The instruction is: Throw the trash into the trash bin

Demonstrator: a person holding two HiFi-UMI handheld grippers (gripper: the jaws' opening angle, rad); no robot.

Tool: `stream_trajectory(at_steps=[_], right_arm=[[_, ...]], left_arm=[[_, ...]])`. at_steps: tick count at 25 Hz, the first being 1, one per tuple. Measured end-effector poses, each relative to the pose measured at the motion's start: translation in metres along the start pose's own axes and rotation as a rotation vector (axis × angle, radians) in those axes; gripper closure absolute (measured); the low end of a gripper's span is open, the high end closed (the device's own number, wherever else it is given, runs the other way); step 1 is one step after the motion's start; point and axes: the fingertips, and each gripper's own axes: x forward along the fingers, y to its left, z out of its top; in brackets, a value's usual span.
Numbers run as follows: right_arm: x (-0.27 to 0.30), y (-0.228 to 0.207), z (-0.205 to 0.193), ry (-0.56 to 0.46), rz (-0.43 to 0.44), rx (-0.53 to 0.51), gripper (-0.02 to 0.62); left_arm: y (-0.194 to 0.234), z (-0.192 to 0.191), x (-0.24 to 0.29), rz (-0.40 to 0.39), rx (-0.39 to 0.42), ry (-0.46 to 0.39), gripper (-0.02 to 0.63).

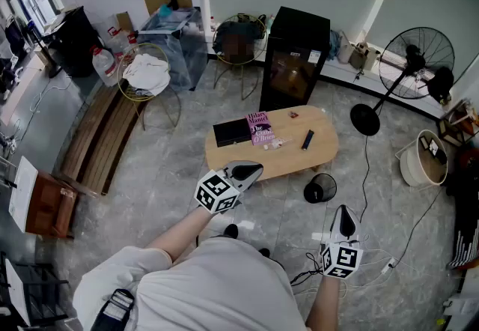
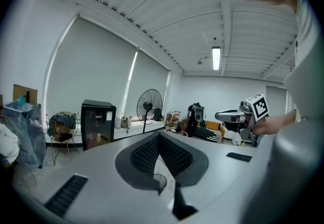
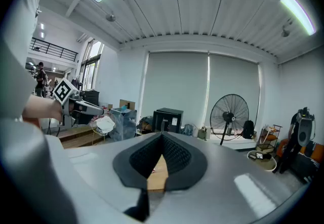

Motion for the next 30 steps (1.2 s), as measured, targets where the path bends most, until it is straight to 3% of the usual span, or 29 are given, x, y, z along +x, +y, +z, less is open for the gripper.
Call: stream_trajectory(at_steps=[12, 30], right_arm=[[0.02, 0.005, 0.006, -0.003, 0.003, 0.007, 0.584], [0.048, 0.043, -0.006, 0.034, -0.084, 0.041, 0.584]], left_arm=[[0.016, 0.002, 0.011, -0.019, -0.002, 0.007, 0.6], [0.068, -0.014, -0.001, -0.085, 0.006, 0.056, 0.6]])
